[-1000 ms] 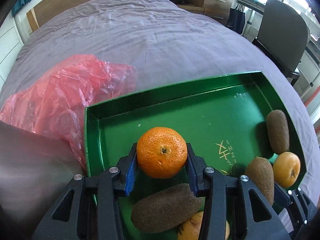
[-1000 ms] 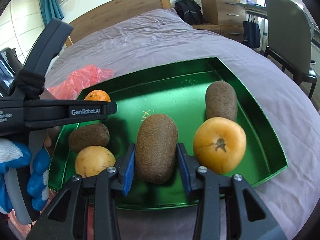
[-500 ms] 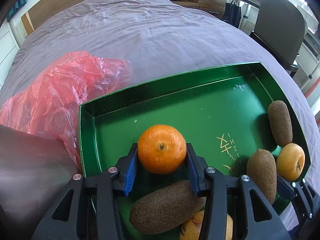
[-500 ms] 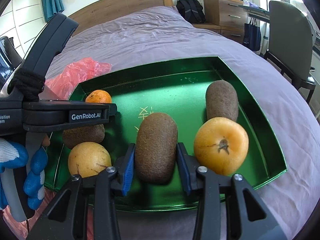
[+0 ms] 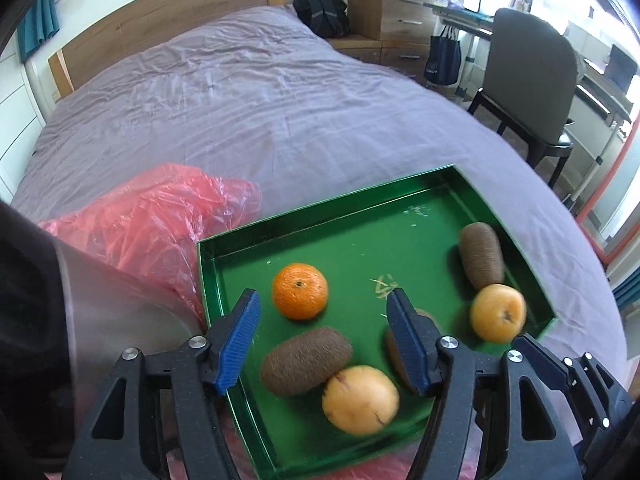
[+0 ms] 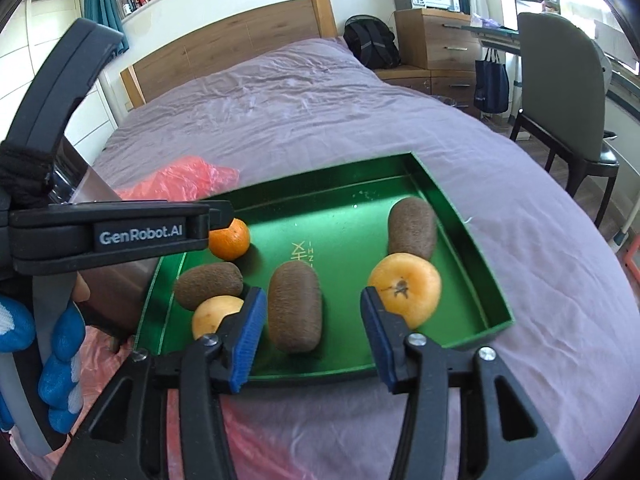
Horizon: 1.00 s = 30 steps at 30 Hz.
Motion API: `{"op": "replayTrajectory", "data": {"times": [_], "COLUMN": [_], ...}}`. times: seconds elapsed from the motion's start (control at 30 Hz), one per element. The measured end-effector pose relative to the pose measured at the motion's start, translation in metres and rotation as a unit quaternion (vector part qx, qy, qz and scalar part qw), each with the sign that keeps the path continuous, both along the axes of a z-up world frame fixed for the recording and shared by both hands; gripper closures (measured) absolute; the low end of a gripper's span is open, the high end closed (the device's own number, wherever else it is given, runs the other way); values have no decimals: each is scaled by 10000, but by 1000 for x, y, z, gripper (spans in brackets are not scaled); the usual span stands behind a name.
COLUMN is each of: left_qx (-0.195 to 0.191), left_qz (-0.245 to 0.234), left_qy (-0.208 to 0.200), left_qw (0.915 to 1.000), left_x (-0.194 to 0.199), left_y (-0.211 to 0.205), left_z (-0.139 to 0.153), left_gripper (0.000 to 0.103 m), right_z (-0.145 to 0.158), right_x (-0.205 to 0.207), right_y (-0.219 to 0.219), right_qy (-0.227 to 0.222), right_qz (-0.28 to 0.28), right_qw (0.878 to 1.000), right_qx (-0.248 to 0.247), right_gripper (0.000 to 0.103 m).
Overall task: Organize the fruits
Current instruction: 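Move both tools back toward the two remaining tangerines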
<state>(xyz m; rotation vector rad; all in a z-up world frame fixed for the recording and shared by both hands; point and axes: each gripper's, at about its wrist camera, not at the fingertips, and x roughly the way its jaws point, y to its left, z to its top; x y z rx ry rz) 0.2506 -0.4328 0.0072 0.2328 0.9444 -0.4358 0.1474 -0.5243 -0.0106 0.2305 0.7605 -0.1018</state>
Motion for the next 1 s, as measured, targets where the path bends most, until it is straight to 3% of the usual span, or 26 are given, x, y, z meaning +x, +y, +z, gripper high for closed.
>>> {"op": "replayTrajectory", "data": {"times": [0.07, 0.2, 0.3, 0.53, 0.73, 1.0], "left_qx": [-99, -258, -407, -397, -368, 8], "left_qz": [-84, -239, -285, -406, -357, -20], "left_qy": [-66, -220, -309, -587, -466, -220], "left_qw": [9999, 9991, 9983, 9967, 9976, 9998], "left_x": [-13, -41, -63, -110, -146, -183], "left_y": [3, 15, 30, 65, 104, 168], "left_z": [16, 44, 62, 87, 77, 31], "left_gripper": [41, 37, 27, 21, 14, 13], "right_z": [9, 30, 39, 51, 47, 15], "right_x": [-11, -39, -56, -94, -124, -153], "right_y": [1, 5, 13, 35, 54, 85], "right_qy": [-62, -191, -213, -228, -116, 283], "right_qz": [-65, -230, -283, -359, -373, -380], "right_qw": [10000, 9995, 9993, 9990, 9987, 9972], "right_qx": [39, 79, 96, 164, 327, 572], "right_gripper": [53, 36, 34, 28, 28, 28]}}
